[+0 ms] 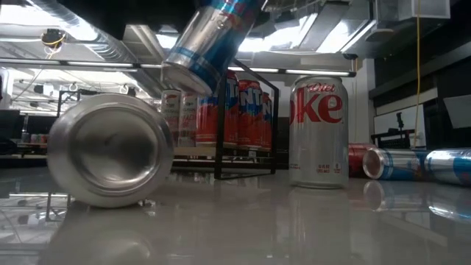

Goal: Pick and place cans onto a shelf
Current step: Put the bottom left blue/white soda can on the shelf

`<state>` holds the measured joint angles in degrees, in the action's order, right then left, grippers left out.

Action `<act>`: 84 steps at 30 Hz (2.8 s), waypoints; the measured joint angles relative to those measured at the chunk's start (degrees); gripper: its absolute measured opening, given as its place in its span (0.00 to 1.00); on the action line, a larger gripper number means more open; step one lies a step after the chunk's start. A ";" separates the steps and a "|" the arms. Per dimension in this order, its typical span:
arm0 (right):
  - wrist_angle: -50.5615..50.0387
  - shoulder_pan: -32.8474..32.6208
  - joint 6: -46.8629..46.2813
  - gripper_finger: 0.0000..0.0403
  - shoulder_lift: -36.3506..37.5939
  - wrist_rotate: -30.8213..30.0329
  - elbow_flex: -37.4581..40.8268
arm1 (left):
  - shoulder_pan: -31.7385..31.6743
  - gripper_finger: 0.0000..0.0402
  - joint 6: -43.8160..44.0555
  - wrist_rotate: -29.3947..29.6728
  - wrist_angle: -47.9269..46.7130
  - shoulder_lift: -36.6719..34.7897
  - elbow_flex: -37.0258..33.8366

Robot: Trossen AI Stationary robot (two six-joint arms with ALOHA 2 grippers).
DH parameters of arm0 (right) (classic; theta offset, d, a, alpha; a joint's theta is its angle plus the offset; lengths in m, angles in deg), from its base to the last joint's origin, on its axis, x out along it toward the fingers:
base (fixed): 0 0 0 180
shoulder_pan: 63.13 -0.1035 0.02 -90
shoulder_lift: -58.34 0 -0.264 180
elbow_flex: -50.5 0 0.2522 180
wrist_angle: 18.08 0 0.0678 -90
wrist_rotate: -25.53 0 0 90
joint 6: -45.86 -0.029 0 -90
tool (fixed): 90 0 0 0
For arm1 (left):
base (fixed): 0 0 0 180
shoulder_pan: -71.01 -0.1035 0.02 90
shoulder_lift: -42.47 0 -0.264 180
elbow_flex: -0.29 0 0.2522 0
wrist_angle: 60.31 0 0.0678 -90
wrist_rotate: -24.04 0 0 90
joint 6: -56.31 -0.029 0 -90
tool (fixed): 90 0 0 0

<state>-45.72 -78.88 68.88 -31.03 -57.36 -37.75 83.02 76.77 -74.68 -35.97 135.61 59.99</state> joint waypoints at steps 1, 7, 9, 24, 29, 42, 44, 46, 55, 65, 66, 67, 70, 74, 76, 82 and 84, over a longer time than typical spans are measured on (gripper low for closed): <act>-0.96 0.00 0.01 0.97 -0.48 0.00 0.01 | 0.00 0.54 0.11 -0.34 0.65 0.40 0.00; -2.62 0.00 0.41 0.97 -2.71 -0.06 0.04 | 0.00 0.54 0.19 -2.87 1.82 1.47 0.00; -2.67 0.00 1.05 0.97 -2.76 -0.22 0.04 | 0.00 0.54 0.17 -2.87 2.02 1.47 0.00; -0.41 -0.07 1.95 0.97 -6.10 -0.98 0.04 | 0.00 0.54 0.24 -2.87 2.87 1.49 -0.04; 0.39 -0.03 1.91 0.93 -6.48 -0.92 0.03 | -0.08 0.54 0.19 -2.49 3.00 1.49 -0.07; 0.40 0.02 2.62 0.57 -6.50 -1.01 0.04 | -0.38 0.55 -0.32 -1.79 3.16 1.49 0.02; 0.29 0.02 2.76 0.55 -6.50 -1.07 0.04 | -0.31 0.57 -0.30 -0.71 3.04 1.49 0.02; 0.16 0.02 2.86 0.56 -6.50 -1.11 0.05 | -0.28 0.60 -0.29 0.14 2.82 1.49 0.02; -0.88 0.02 2.89 0.57 -6.50 -1.38 0.08 | -0.28 0.66 0.95 2.17 2.79 1.42 0.11; -2.00 0.02 2.81 0.57 -6.49 -1.16 0.02 | -0.39 0.66 2.84 2.15 1.04 1.29 0.31; -3.07 0.02 2.60 0.57 -6.49 -1.09 -0.39 | -0.41 0.66 2.72 2.17 0.62 1.31 0.33; -4.35 0.01 2.06 0.57 -6.50 -1.09 -0.93 | -0.44 0.66 2.72 2.18 0.21 1.29 0.37; -8.04 0.02 0.80 0.57 -6.50 -1.11 -2.45 | -0.52 0.66 1.23 2.37 -1.24 1.29 0.42; -12.54 0.02 -0.47 0.57 -6.52 -1.08 -4.05 | -0.66 0.66 -0.57 1.49 -2.24 1.29 0.31; -14.20 -0.02 -0.52 0.57 -6.52 -0.91 -4.29 | -0.66 0.66 -1.12 1.17 -2.72 1.29 0.23; -17.38 -0.05 -3.65 0.57 -6.52 1.28 -4.29 | -0.55 0.66 -1.26 0.19 -4.90 1.34 -0.02; -17.88 -0.04 -4.49 0.57 -6.50 1.45 -4.29 | -0.47 0.66 -1.27 0.20 -5.84 1.34 -0.02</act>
<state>-63.60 -78.92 64.39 -37.53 -55.90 -42.04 82.55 75.50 -74.47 -41.81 136.95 59.97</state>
